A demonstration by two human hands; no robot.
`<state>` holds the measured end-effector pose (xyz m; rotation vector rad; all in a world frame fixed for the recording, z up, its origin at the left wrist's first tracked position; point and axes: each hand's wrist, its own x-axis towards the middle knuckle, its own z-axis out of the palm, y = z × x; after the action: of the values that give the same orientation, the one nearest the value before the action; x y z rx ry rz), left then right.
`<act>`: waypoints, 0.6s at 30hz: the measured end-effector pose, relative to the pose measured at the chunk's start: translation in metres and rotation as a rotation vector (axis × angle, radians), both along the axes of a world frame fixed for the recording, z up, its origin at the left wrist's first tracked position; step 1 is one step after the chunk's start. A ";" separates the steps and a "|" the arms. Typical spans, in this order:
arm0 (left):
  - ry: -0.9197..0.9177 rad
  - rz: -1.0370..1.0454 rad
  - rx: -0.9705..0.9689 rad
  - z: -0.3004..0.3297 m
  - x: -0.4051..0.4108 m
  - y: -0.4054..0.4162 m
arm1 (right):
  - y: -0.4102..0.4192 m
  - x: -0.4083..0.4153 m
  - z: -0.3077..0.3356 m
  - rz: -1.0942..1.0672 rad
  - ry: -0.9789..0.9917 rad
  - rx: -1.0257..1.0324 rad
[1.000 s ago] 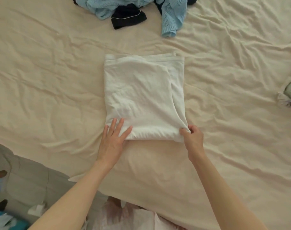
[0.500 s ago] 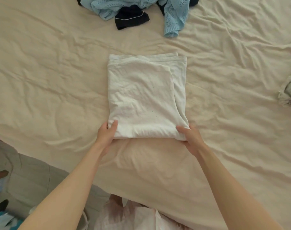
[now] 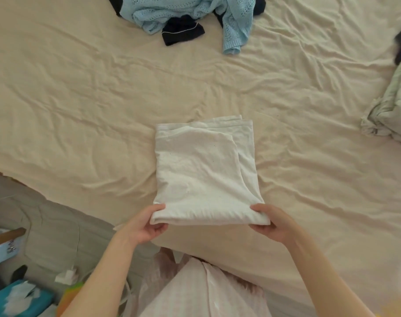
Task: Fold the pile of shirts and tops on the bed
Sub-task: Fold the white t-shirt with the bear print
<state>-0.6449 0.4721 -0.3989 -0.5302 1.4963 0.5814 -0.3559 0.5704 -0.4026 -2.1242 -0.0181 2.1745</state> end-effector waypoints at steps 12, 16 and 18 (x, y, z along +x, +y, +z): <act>0.577 -0.249 0.178 0.001 -0.029 0.130 | 0.114 -0.068 0.016 0.082 -0.067 0.633; 1.335 -1.099 0.392 -0.034 0.004 0.124 | 0.091 -0.088 -0.027 0.868 -0.446 1.232; 1.428 -1.351 0.566 -0.056 0.016 0.129 | 0.083 -0.097 -0.056 1.209 -0.491 1.386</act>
<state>-0.6288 0.6010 -0.4550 1.6110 2.3303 0.1609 -0.4526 0.6535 -0.4589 -1.5674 -2.3999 0.8732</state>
